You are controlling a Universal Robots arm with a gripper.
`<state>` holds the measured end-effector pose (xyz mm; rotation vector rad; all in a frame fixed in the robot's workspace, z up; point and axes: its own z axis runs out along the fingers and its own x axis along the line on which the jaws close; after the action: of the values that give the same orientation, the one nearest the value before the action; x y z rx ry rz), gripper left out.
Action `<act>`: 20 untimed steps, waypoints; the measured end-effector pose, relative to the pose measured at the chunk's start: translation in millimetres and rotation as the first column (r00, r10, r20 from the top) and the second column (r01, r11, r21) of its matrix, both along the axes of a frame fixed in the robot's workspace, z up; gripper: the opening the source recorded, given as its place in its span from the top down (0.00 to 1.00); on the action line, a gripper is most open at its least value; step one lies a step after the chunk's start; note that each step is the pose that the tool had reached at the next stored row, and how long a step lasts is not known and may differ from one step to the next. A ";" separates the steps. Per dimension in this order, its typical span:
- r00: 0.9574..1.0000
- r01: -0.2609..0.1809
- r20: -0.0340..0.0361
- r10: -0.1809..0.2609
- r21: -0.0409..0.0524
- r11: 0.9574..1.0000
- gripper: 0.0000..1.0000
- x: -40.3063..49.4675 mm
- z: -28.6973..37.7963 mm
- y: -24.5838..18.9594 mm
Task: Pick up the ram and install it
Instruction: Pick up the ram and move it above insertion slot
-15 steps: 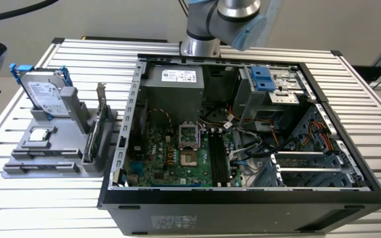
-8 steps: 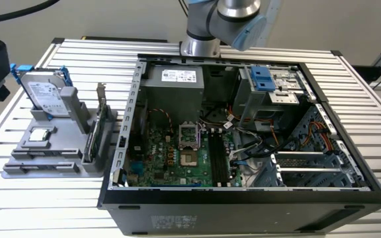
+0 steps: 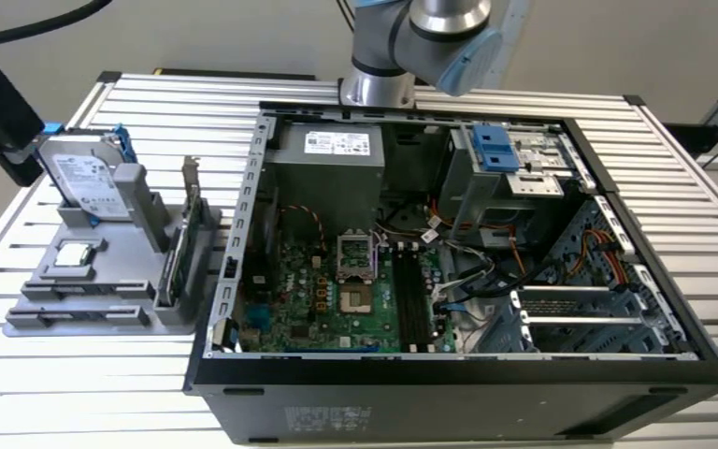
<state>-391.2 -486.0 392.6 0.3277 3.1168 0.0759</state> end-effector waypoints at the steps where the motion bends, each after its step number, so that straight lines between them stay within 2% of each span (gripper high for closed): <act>1: 1.000 0.005 0.000 -0.005 0.000 1.000 0.00 0.0 0.0 0.0; 3: 1.000 0.021 0.000 -0.021 0.000 1.000 0.00 0.0 0.0 0.0; 4: 0.999 0.033 0.000 -0.033 0.000 0.999 1.00 0.0 0.0 0.0; 10: 0.995 0.102 0.000 -0.102 0.000 0.995 1.00 0.0 0.0 0.0; 15: 0.987 0.161 0.000 -0.161 0.000 0.987 1.00 0.0 0.0 0.0; 16: 0.984 0.177 0.000 -0.177 0.000 0.984 0.00 0.0 0.0 0.0; 20: 0.972 0.237 0.000 -0.237 0.000 0.972 0.00 0.0 -0.1 0.0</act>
<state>-391.2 -486.0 392.5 0.6958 3.0499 0.0740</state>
